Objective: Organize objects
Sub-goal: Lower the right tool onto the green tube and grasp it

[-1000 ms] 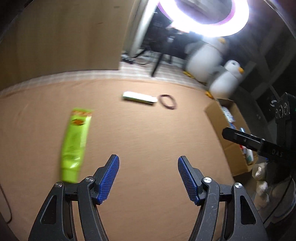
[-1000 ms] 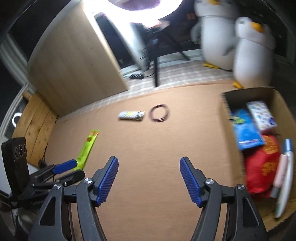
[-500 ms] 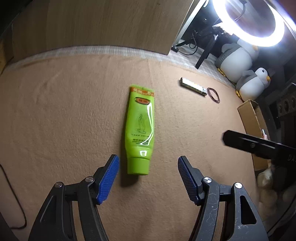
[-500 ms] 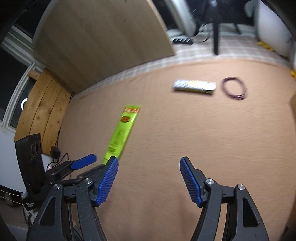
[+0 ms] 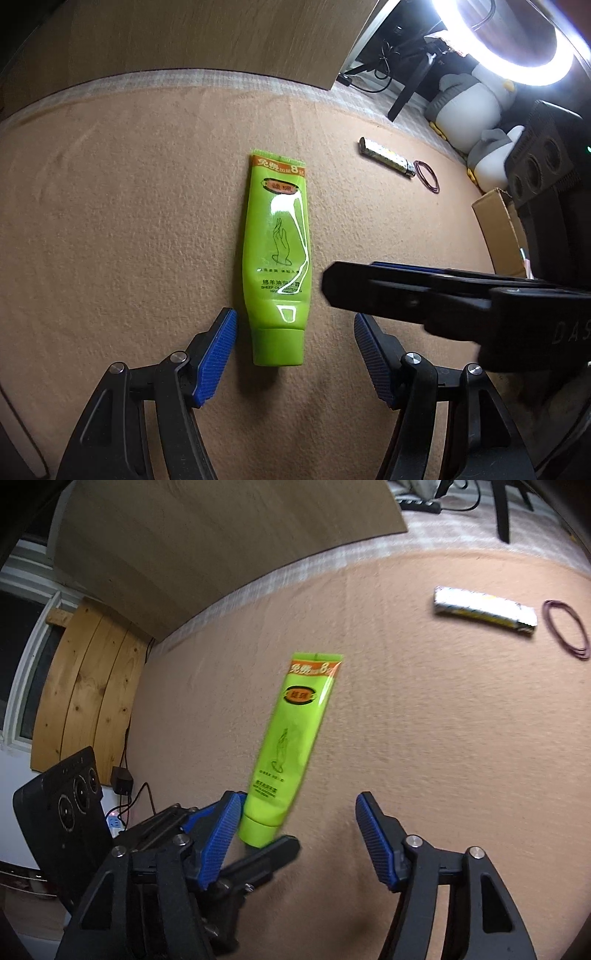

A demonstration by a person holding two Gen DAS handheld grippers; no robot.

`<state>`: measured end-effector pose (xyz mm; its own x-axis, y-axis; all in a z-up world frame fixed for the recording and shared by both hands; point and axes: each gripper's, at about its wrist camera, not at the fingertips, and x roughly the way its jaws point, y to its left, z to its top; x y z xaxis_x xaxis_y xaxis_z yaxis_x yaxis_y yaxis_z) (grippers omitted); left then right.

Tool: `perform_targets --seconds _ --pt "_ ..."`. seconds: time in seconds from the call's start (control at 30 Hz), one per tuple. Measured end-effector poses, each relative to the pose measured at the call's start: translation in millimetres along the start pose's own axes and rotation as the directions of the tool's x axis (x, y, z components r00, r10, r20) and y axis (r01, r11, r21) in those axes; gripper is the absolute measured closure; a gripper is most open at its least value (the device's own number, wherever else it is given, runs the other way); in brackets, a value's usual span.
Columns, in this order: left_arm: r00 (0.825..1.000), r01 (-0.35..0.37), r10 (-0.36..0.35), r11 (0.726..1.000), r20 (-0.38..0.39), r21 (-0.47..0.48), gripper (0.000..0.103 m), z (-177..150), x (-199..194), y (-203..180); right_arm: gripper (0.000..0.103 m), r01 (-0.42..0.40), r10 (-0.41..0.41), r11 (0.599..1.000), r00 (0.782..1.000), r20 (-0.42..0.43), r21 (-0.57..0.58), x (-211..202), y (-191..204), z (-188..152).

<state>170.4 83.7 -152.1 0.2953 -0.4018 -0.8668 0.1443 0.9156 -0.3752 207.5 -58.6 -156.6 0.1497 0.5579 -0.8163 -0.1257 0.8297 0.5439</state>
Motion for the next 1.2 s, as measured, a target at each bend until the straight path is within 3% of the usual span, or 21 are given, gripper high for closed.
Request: perform_targets --seconds 0.33,0.47,0.57,0.67,0.97,1.2 --pt "1.0 0.011 -0.011 1.0 0.014 -0.012 0.036 1.3 1.4 -0.2 0.059 -0.022 0.022 1.0 0.999 -0.049 0.002 21.6 14.8 6.1" --pt "1.0 0.008 -0.008 1.0 0.014 -0.01 0.048 1.9 2.5 -1.7 0.067 -0.027 0.026 1.0 0.997 -0.071 -0.012 28.4 18.5 6.6" --pt "1.0 0.004 -0.004 1.0 0.018 -0.013 0.05 0.5 2.2 -3.2 0.068 -0.025 0.024 1.0 0.997 -0.068 -0.013 29.4 17.9 6.6" --pt "1.0 0.003 -0.003 1.0 0.019 -0.021 0.064 -0.9 2.6 -4.3 0.07 -0.024 0.022 1.0 0.997 -0.072 -0.017 27.3 16.5 5.3" --pt "1.0 0.004 -0.003 1.0 0.03 -0.017 0.064 -7.4 3.4 -21.9 0.073 -0.02 0.019 1.0 0.998 -0.053 -0.019 9.6 2.6 -0.6" --pt "0.998 0.011 -0.012 1.0 0.056 0.017 0.064 -4.6 -2.5 -53.6 0.073 -0.017 0.018 1.0 1.0 0.001 -0.023 -26.6 -9.0 -11.1"
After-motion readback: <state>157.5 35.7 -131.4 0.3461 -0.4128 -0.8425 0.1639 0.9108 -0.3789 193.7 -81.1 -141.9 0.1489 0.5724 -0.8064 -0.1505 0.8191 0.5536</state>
